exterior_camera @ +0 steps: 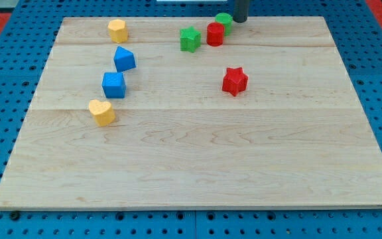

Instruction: Push the red circle to the right of the green circle

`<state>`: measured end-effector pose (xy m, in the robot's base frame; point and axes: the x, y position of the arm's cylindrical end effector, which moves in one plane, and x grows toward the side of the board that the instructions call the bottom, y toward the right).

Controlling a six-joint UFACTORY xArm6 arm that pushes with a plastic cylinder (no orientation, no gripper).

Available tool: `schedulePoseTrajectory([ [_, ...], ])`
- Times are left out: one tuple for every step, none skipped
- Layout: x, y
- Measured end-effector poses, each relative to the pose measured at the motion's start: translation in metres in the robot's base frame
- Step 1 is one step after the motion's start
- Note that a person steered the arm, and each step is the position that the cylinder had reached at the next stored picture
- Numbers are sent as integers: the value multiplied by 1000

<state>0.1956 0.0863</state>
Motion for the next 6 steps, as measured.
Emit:
schedulePoseTrajectory([
  [28, -70],
  [22, -54],
  [25, 41],
  [74, 28],
  [86, -25],
  [71, -76],
])
